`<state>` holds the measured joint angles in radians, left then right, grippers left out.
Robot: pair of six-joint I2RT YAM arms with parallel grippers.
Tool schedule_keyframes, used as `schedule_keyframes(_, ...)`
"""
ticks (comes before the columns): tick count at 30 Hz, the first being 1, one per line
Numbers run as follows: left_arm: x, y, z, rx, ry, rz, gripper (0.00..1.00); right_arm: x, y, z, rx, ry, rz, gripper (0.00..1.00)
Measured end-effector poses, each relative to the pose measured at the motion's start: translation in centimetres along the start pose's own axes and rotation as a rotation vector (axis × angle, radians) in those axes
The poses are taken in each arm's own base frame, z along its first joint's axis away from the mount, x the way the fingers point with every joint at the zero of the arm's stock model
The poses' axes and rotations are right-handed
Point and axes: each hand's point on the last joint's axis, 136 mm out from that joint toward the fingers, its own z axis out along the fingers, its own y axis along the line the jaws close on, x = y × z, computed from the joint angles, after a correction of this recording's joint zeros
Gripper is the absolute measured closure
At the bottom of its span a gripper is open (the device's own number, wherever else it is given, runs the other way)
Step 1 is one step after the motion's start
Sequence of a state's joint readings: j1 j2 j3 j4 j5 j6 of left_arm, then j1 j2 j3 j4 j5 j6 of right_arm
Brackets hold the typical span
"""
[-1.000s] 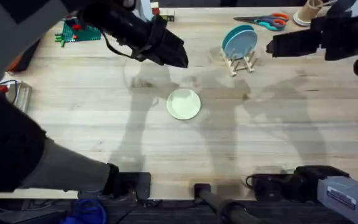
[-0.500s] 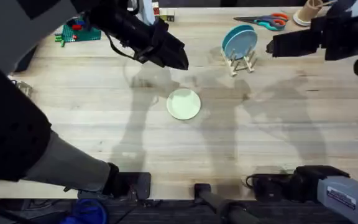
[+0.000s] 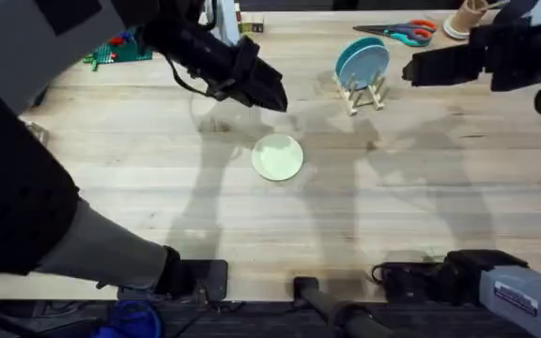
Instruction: Pick up the plates from the table one by one and place each into a slot on the dish rack.
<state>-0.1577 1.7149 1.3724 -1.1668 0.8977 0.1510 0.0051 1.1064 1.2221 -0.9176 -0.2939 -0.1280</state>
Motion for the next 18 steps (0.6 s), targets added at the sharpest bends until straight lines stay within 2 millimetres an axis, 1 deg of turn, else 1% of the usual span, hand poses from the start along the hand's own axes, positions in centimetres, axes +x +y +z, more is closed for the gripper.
schedule_keyframes(15,2.0,3.6,3.1,0.001,0.005,-0.017,0.958,0.0,0.0,0.0,0.0,0.0,0.0,0.007)
schedule_keyframes(18,2.8,4.4,3.8,0.001,0.008,-0.037,0.958,0.0,0.0,0.0,0.0,-0.001,0.0,0.007)
